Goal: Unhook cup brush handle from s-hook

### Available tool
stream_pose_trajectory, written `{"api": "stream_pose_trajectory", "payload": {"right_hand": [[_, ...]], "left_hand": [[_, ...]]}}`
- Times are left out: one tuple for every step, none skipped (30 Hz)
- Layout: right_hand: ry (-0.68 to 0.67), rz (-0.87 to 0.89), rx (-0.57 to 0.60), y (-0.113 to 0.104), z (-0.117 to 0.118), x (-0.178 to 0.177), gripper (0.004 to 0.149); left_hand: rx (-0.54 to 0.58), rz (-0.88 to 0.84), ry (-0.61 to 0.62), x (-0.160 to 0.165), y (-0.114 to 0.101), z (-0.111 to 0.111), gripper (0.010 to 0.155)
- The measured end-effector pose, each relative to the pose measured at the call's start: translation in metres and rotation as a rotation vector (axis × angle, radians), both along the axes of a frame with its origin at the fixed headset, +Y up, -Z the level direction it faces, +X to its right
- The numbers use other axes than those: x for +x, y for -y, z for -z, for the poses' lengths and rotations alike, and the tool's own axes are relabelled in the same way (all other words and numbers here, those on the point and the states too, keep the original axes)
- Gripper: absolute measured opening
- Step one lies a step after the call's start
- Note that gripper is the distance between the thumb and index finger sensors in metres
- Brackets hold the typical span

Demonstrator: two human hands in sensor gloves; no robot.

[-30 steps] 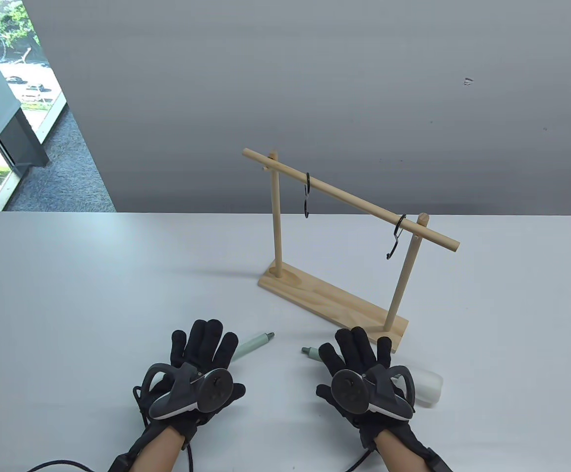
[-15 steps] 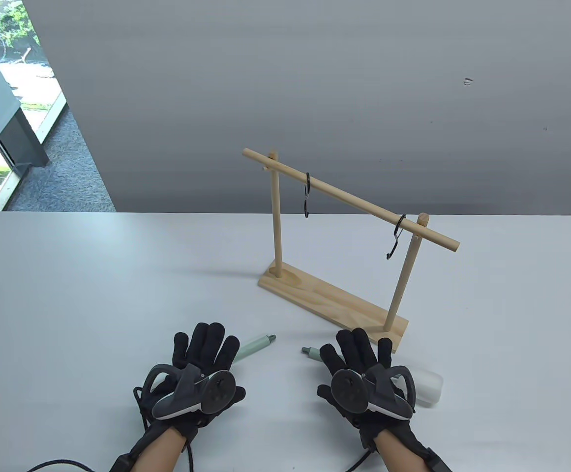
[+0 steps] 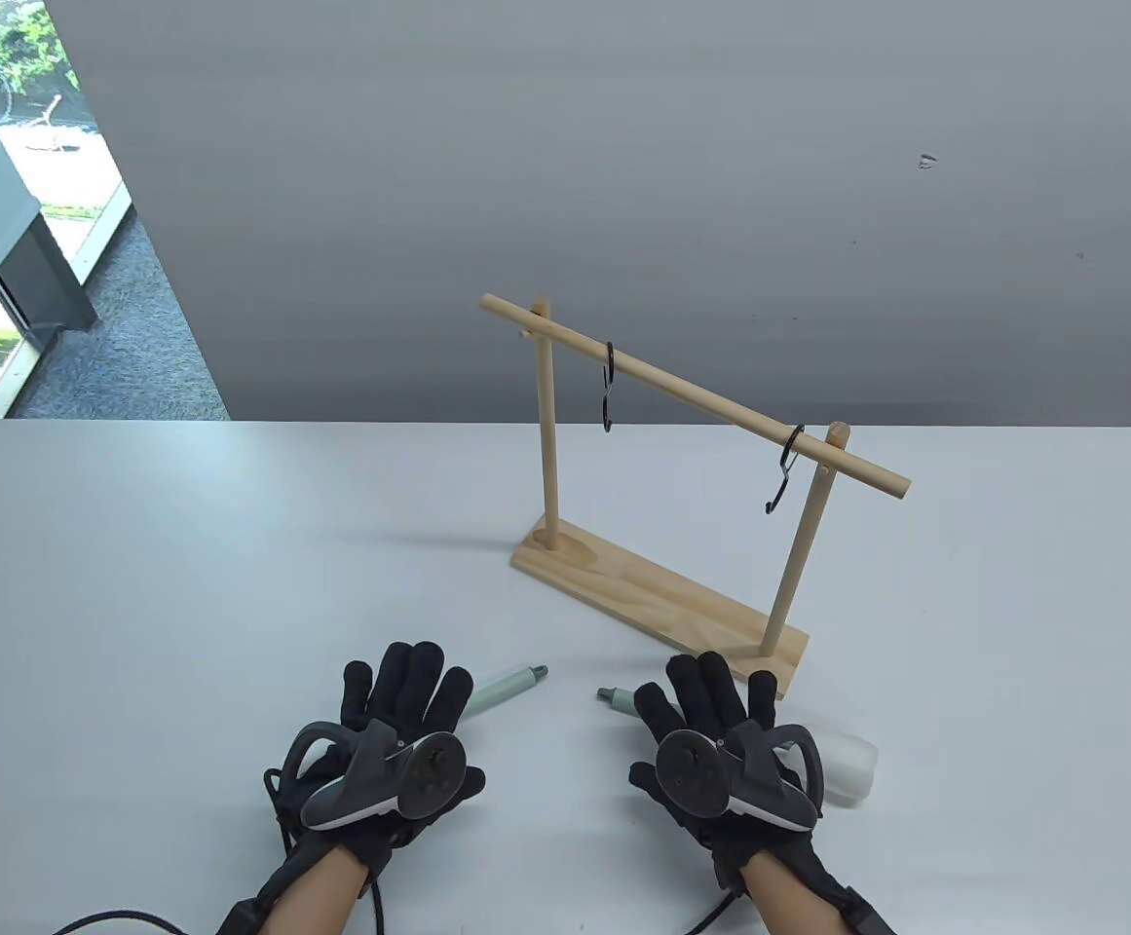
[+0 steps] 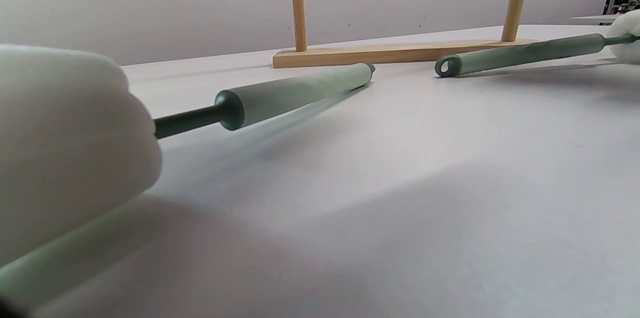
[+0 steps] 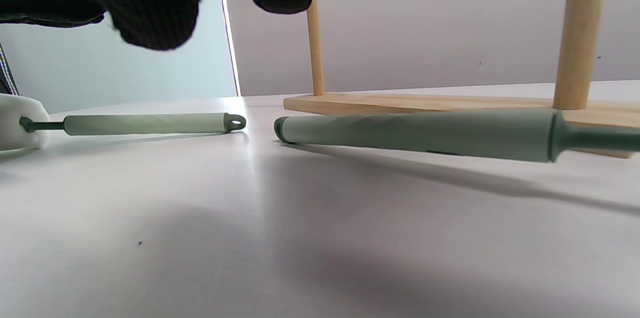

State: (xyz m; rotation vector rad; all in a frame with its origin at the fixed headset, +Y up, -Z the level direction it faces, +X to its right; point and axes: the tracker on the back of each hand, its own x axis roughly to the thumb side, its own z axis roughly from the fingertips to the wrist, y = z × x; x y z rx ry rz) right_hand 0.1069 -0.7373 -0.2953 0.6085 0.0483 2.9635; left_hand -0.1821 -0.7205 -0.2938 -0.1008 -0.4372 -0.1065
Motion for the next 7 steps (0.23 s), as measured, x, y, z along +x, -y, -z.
{"api": "stream_pose_trajectory", "payload": {"right_hand": [[0.000, 0.000, -0.001, -0.0001, 0.0000, 0.0000, 0.073], [0.000, 0.000, -0.001, -0.0001, 0.0000, 0.0000, 0.073], [0.000, 0.000, -0.001, -0.0001, 0.0000, -0.0001, 0.073], [0.000, -0.001, -0.003, -0.0002, 0.0000, 0.0000, 0.073], [0.001, -0.002, -0.007, -0.0001, 0.0000, 0.0000, 0.073], [0.001, -0.004, -0.010, -0.0003, -0.0001, 0.0001, 0.073], [0.001, -0.005, -0.012, -0.0002, -0.0001, 0.0001, 0.073]], "left_hand": [[-0.001, 0.001, -0.001, 0.0000, 0.0001, 0.0000, 0.091], [-0.002, 0.001, -0.001, -0.0001, 0.0002, 0.0001, 0.091], [-0.003, 0.001, -0.002, -0.0001, 0.0003, 0.0001, 0.091], [-0.006, 0.001, -0.003, -0.0002, 0.0005, 0.0002, 0.090], [-0.008, 0.001, -0.003, -0.0002, 0.0007, 0.0003, 0.091], [-0.012, 0.001, -0.004, -0.0002, 0.0009, 0.0003, 0.090], [-0.014, 0.001, -0.004, -0.0002, 0.0011, 0.0004, 0.090]]}}
